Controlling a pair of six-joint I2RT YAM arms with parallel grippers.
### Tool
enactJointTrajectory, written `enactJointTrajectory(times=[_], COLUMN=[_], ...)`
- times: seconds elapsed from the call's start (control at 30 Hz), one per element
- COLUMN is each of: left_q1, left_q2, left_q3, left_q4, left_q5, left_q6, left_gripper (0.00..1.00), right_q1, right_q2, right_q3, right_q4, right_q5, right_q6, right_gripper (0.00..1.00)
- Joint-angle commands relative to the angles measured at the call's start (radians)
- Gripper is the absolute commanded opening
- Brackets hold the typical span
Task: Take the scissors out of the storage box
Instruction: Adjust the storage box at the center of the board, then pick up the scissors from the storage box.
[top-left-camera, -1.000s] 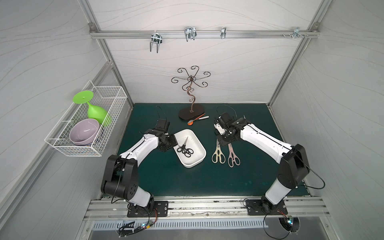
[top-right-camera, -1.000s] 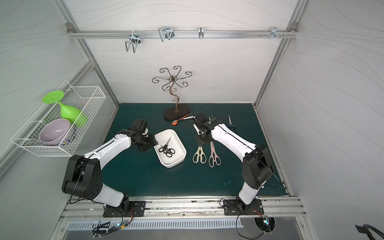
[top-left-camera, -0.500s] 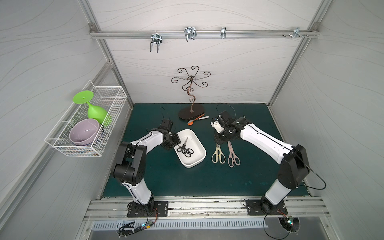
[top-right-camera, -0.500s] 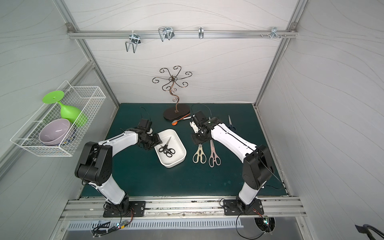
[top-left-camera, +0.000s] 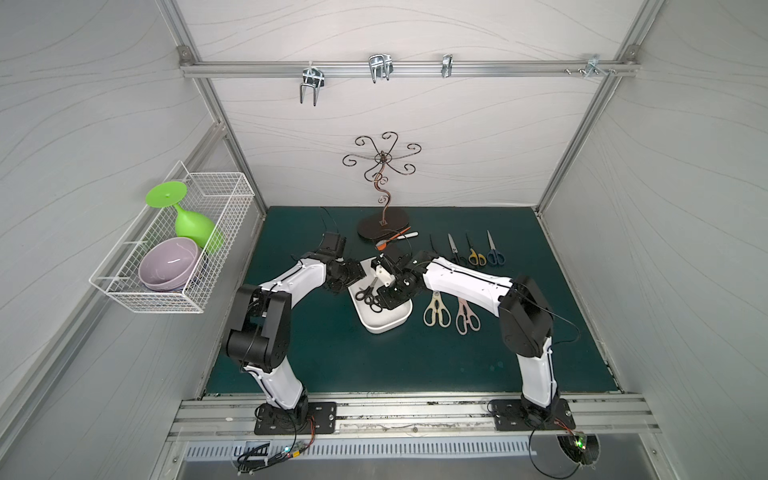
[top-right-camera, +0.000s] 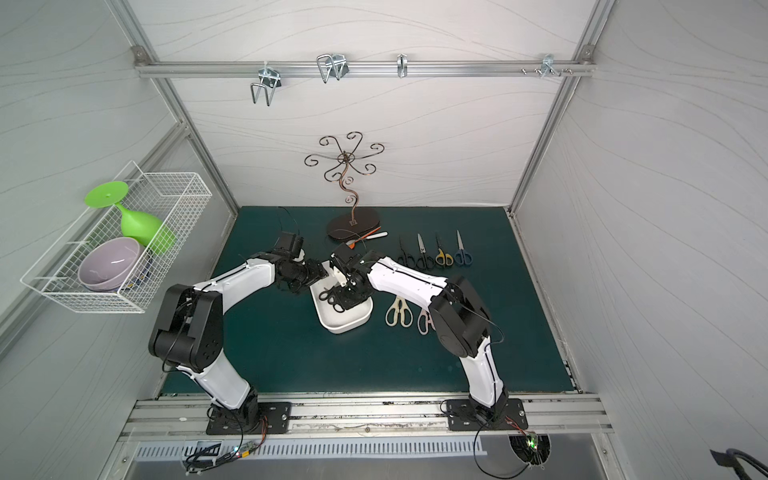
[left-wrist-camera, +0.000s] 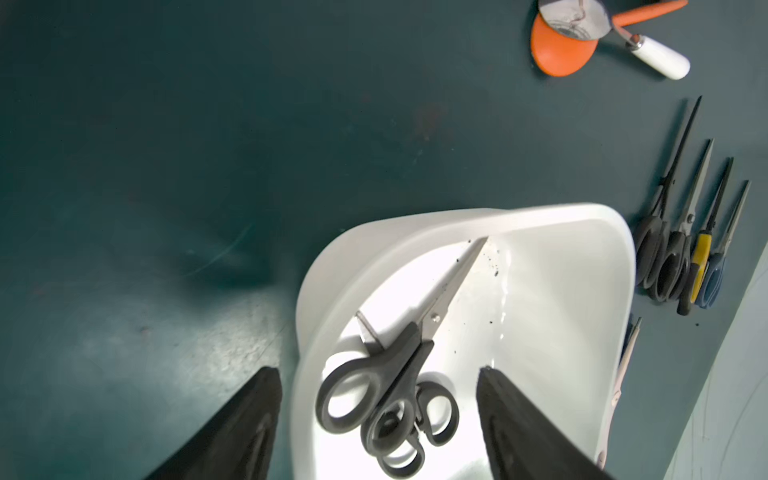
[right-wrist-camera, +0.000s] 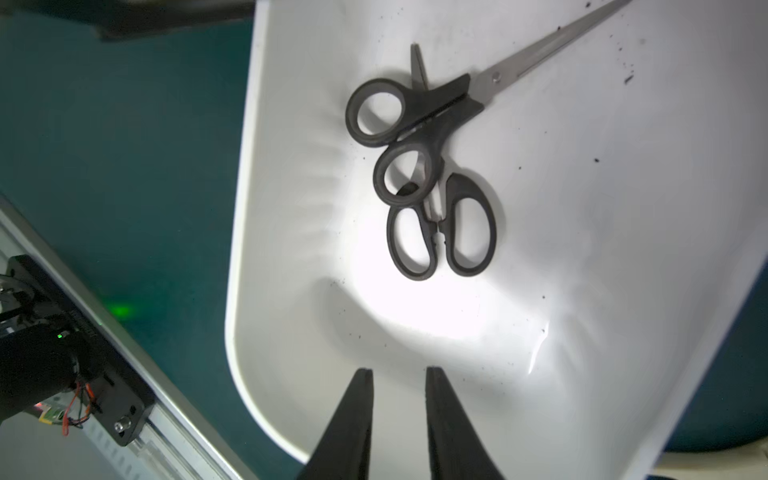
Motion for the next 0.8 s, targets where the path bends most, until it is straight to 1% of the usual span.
enactJointTrajectory(times=[0.0, 0.07, 0.13, 0.23, 0.37, 0.6, 0.67, 0.77], left_q1=[0.085, 0.131, 0.161, 0.188, 0.199, 0.212, 0.216, 0.217], left_q2=[-0.064, -0.089, -0.109, -0.109, -0.089, -0.068, -0.064, -0.062], left_q3=[-0.035, -0.069, -0.073, -0.075, -0.073, -0.075, -0.075, -0.075], left_q4=[-0.006, 0.009, -0.005, -0.005, 0.007, 0.021, 0.025, 0.03], left_q5=[0.043, 0.084, 0.085, 0.1, 0.135, 0.187, 0.2, 0.211], left_q6=[-0.053, -0.063, -0.044, -0.037, -0.038, -0.05, -0.055, -0.058], left_gripper=[0.8, 0.8, 0.8, 0.8, 0.79, 0.78, 0.78, 0.78], right_q1=[-0.008, -0.006, 0.005, 0.026, 0.039, 0.04, 0.039, 0.038], right_q2=[0.034, 0.054, 0.076, 0.119, 0.188, 0.284, 0.3, 0.297], right_q3=[0.05, 0.064, 0.087, 0.129, 0.217, 0.343, 0.357, 0.339], right_q4=[-0.035, -0.04, -0.047, -0.063, -0.108, -0.203, -0.23, -0.231], right_q5=[0.048, 0.046, 0.056, 0.107, 0.145, 0.245, 0.282, 0.307], right_q6=[-0.021, -0.022, -0.028, -0.041, -0.059, -0.119, -0.127, -0.129], right_gripper=[0.27, 0.27, 0.28, 0.3, 0.33, 0.3, 0.29, 0.29])
